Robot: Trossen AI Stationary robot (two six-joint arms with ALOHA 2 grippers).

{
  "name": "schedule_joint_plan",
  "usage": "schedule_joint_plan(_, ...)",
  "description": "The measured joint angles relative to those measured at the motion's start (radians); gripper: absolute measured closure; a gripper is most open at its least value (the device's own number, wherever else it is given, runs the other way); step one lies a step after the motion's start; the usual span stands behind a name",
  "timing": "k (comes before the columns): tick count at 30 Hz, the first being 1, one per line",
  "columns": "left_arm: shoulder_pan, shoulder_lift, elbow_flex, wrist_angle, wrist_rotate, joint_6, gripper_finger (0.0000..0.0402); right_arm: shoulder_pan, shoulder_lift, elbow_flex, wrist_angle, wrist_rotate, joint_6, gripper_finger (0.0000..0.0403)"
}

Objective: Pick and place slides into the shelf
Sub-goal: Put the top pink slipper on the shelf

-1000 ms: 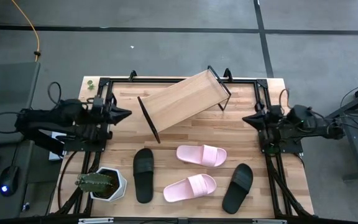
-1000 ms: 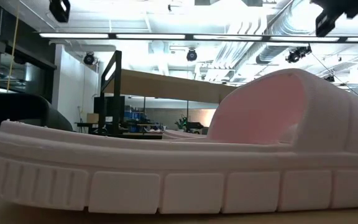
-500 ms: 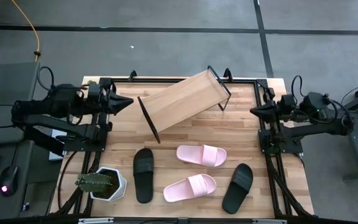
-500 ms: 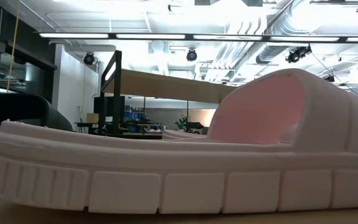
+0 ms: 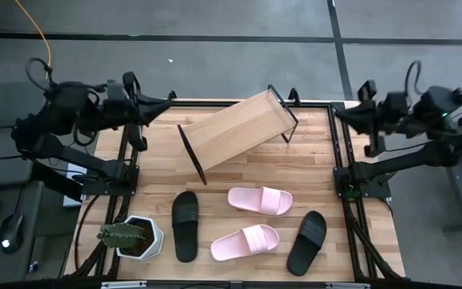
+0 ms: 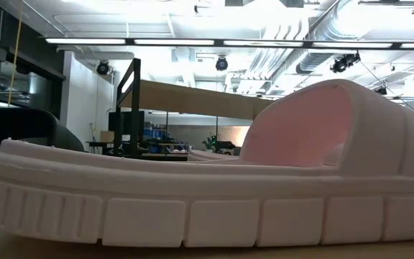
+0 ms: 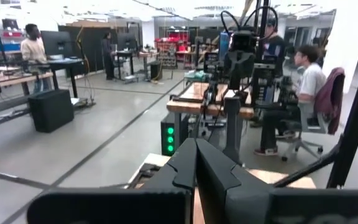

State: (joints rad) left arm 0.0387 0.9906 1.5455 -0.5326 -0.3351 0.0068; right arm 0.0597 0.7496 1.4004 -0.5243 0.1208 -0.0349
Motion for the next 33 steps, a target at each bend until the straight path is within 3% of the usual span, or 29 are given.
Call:
schedule_joint_plan(6, 0.000, 0.052, 0.148, -0.044, 0.003, 0.000, 0.0401, 0.000, 0.123, 0.223, -0.136, 0.001, -0.018, 0.0403)
schedule_joint_plan(11, 0.000, 0.065, 0.193, -0.045, 0.019, 0.000, 0.0401, 0.000, 0.201, 0.325, -0.205, 0.001, -0.047, 0.0403)
schedule_joint_plan(16, 0.000, 0.068, 0.193, -0.044, 0.130, 0.000, 0.0401, 0.000, 0.240, 0.347, -0.205, -0.023, -0.152, 0.0403)
schedule_joint_plan(20, 0.000, 0.077, 0.193, -0.043, 0.146, -0.009, 0.0401, 0.000, 0.248, 0.347, -0.193, -0.024, -0.186, 0.0403)
schedule_joint_plan(33, 0.000, 0.134, 0.193, -0.036, 0.181, -0.062, 0.0401, 0.000, 0.300, 0.347, -0.149, -0.078, -0.077, 0.0403)
